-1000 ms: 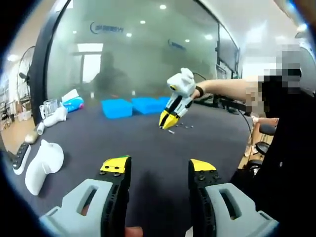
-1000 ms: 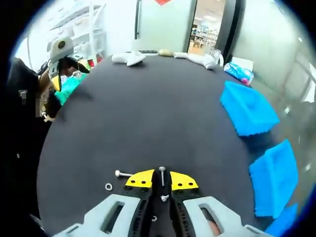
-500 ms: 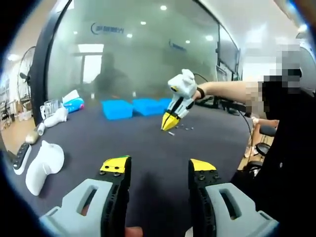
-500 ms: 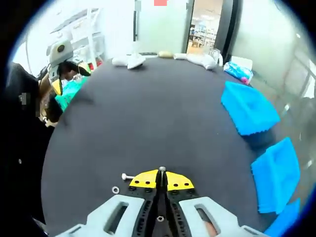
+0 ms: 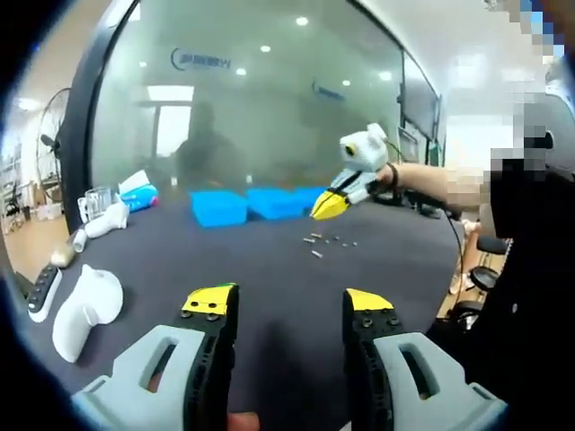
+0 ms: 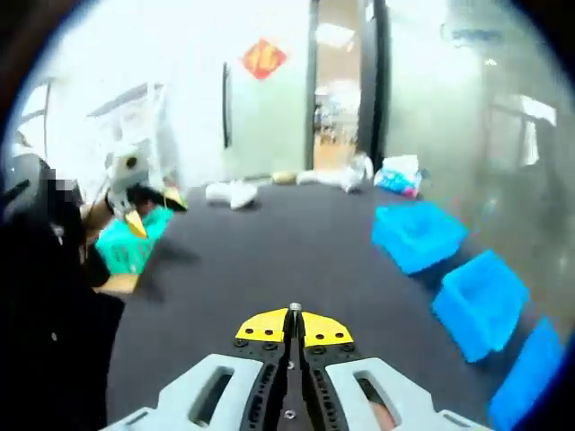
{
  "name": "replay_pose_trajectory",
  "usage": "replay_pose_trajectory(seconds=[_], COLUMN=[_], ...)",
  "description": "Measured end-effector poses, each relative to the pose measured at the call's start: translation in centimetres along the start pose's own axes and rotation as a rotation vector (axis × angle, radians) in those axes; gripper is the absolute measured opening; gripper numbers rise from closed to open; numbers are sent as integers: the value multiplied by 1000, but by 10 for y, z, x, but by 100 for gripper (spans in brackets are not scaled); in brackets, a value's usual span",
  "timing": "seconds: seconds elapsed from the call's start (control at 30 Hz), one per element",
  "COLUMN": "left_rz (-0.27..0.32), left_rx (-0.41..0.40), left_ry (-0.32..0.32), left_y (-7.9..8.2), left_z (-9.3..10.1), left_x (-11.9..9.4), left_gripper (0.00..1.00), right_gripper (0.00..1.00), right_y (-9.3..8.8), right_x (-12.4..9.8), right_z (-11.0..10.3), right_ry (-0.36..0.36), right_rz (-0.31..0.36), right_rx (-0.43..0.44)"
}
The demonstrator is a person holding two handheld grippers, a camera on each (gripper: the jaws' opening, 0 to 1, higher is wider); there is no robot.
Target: Sort the screws, nuts, and washers into the corresponding bins
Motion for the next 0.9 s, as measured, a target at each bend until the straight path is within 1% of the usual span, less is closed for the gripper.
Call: replay_pose_trajectory(seconds=[0.1,0.2,0.27,0.33,0.4,0.47,0.5,0.53,0.63,0.7,0.77,0.8,0.9], left_rz=[5,8,9,12,16,20,21,23,25,29,34,35,35], left_rx=[6,9,10,12,14,15,16,17,15,13,14,17,29], left_ry=[-1,-4,-7,-9,-11,-13,-16,-17,-21,-21,-22,-22,-6], left_y=[2,3,5,7,9,10,11,12,12,13,15,16,17], left_z=[1,1,2,3,4,5,6,7,9,10,11,12,10], left_x=[1,2,3,4,5,6,7,8,10,11,12,12,12], left_gripper=[45,45,45,45,45,45,45,45,45,45,45,45,45], right_gripper=[1,1,1,1,1,1,1,1,1,1,1,1,1], right_y=[-3,-8,-11,-15,-21,-26,-29,-33,-45,-53,-60,-64,-75], right_x=[-22,-42,-57,-75,-89,-101,-108,-114,-134,-145,-156,-161,-173], right_z=[-9,-18,-23,-31,-37,-44,-47,-50,-59,-62,-62,-63,-65], right_ry=[-45,-91,-142,-188,-228,-248,-273,-288,-364,-401,-468,-499,-555], right_rz=[66,103,142,175,192,214,237,242,267,288,305,320,326], right_rx=[7,6,3,7,11,21,27,35,46,67,59,85,94])
Point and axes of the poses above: the point that each gripper's makers call its tool centre point, and the gripper's own axes: x roughly forward along the fingers, z roughly to its right, y roughly out of its top, the point moved 6 cm from there along -x, roughly backward along the fingers, and after that the axes turned 6 degrees about y, right-handed, at the moved point
